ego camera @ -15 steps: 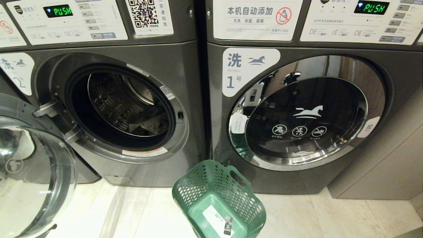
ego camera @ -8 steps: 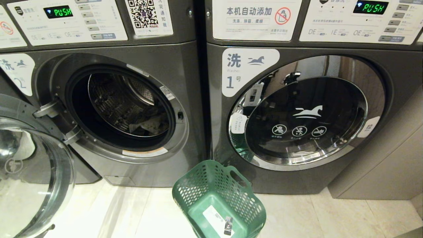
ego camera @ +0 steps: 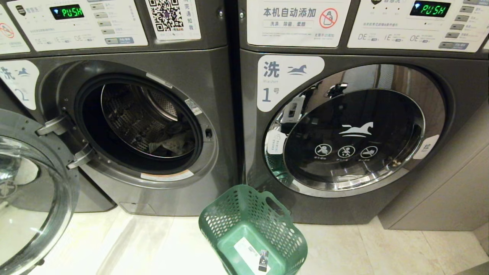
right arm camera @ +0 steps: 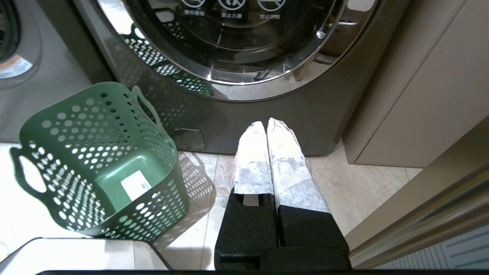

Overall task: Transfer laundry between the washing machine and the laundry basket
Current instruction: Open the lid of the washing machine

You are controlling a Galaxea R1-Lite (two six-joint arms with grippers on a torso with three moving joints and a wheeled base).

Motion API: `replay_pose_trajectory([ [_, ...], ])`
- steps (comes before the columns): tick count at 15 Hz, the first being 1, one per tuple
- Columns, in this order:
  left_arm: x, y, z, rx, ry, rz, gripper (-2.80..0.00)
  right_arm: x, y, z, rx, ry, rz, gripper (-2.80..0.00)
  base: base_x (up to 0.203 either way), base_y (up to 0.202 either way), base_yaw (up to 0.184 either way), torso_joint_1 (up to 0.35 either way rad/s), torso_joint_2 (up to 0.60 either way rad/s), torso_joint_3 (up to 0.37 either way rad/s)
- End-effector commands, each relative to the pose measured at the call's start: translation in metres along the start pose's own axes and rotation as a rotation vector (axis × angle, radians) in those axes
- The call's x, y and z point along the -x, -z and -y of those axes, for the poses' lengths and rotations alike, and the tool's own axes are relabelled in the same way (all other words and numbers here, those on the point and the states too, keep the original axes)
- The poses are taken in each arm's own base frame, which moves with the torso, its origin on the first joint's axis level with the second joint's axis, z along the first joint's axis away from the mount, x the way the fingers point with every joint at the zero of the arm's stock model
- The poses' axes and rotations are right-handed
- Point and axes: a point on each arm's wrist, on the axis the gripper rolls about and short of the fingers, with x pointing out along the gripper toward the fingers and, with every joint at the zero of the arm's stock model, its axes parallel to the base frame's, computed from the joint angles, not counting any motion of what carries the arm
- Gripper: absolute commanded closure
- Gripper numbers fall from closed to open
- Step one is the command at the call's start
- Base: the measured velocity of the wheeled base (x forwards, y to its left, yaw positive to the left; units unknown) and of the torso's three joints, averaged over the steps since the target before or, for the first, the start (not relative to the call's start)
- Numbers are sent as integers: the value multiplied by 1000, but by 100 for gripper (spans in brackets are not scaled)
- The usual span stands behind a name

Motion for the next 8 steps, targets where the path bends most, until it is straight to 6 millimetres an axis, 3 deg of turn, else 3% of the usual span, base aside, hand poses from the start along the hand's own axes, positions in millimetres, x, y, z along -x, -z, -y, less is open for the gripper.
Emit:
replay_pose_trajectory([
  [1, -26, 2, -4, 6, 1, -24, 0, 0, 0, 0, 0, -1, 0, 0, 0, 0, 0, 0, 0, 0],
  [3, -35, -2, -8, 7, -6, -14, 0, 0, 0, 0, 0, -1, 0, 0, 0, 0, 0, 0, 0, 0],
  [5, -31, -4, -8, 9, -4, -5, 0, 0, 0, 0, 0, -1, 0, 0, 0, 0, 0, 0, 0, 0],
  [8, 11, -20, -3, 10, 45, 78, 0, 0, 0, 0, 0, -1, 0, 0, 0, 0, 0, 0, 0, 0],
])
